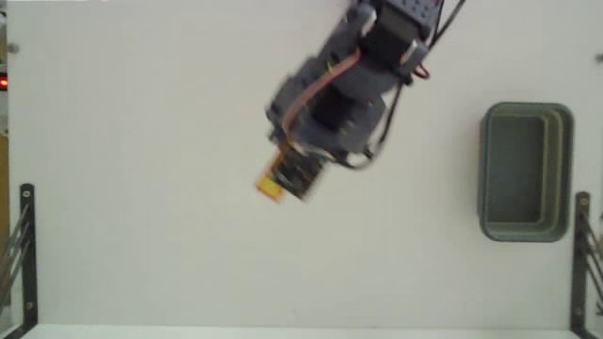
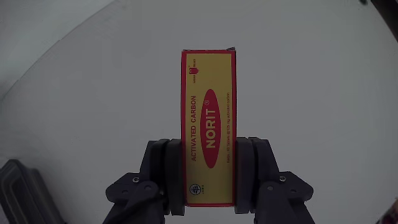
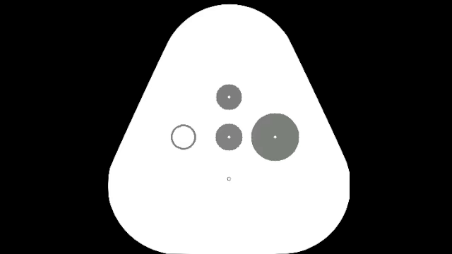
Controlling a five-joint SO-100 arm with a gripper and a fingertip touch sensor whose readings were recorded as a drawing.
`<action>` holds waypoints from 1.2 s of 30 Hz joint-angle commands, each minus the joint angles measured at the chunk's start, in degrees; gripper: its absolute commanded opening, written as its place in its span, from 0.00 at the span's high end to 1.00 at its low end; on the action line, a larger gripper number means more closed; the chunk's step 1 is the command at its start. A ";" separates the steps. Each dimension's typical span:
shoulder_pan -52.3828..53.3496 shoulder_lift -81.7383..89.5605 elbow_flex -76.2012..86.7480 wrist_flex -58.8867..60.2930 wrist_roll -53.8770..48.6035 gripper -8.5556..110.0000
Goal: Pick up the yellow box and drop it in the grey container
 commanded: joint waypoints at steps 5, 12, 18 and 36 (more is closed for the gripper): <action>-9.18 -1.74 -2.27 -3.25 0.18 0.59; -19.44 -5.14 -2.71 -5.43 0.18 0.59; -28.14 -8.02 -3.08 -7.29 0.18 0.59; -50.92 -15.56 -4.04 -12.14 0.18 0.59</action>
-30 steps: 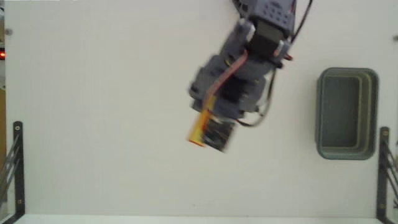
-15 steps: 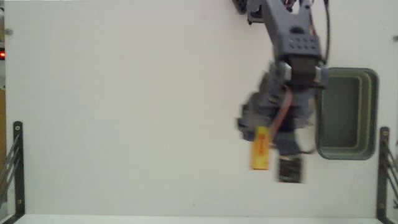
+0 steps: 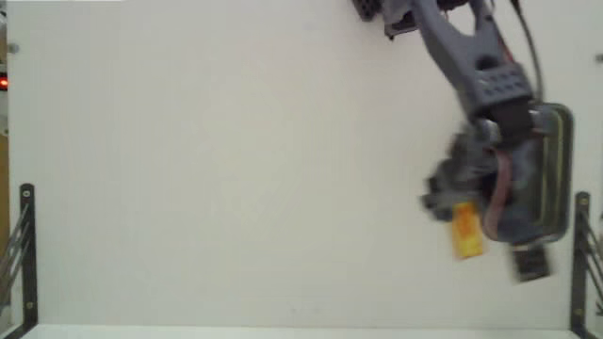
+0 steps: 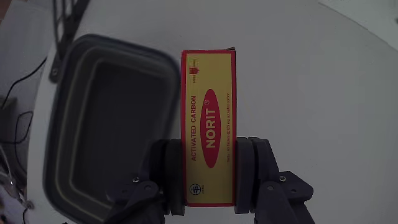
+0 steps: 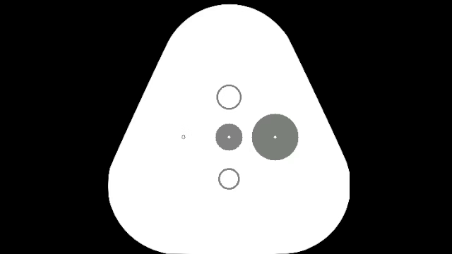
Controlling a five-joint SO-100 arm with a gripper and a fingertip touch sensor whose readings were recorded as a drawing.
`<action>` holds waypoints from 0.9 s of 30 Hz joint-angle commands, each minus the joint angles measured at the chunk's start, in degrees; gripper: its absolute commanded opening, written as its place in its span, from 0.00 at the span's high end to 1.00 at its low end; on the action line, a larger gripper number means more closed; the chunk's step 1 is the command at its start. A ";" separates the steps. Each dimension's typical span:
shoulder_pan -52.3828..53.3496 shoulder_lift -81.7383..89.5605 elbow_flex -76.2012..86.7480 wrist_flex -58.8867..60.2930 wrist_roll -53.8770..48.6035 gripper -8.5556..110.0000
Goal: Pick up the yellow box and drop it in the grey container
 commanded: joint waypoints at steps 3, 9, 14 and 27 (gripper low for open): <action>-5.82 0.13 -2.50 -2.42 0.26 0.59; -11.10 -1.62 -2.72 -3.54 0.26 0.59; -13.90 -2.55 -2.84 -4.14 0.26 0.59; -15.69 -3.14 -2.92 -4.52 0.26 0.59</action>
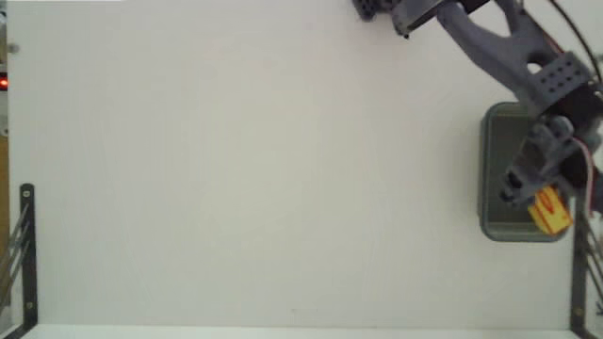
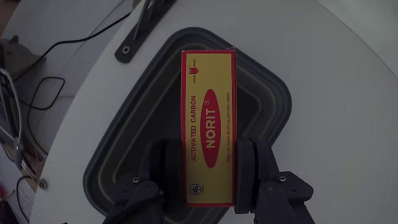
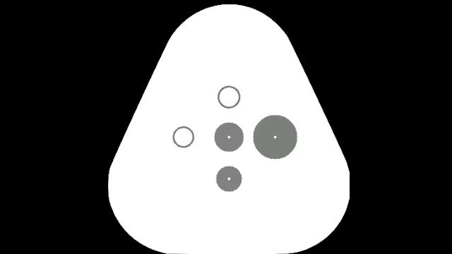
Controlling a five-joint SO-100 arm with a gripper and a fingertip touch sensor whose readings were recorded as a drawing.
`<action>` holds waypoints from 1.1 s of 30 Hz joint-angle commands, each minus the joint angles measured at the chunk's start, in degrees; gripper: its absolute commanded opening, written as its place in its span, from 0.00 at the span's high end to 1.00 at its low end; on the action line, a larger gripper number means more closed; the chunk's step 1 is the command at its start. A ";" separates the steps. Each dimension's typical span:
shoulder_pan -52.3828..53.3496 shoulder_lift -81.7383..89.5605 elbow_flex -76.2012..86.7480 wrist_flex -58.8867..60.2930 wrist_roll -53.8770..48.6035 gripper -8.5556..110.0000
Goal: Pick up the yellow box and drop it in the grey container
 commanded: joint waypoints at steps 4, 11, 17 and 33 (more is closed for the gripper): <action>-1.28 1.17 -1.69 -0.74 0.09 0.59; -1.28 1.17 -1.69 -0.74 0.09 0.59; -1.28 1.17 -1.69 -0.74 0.09 0.59; -1.28 1.17 -1.69 -0.74 0.09 0.00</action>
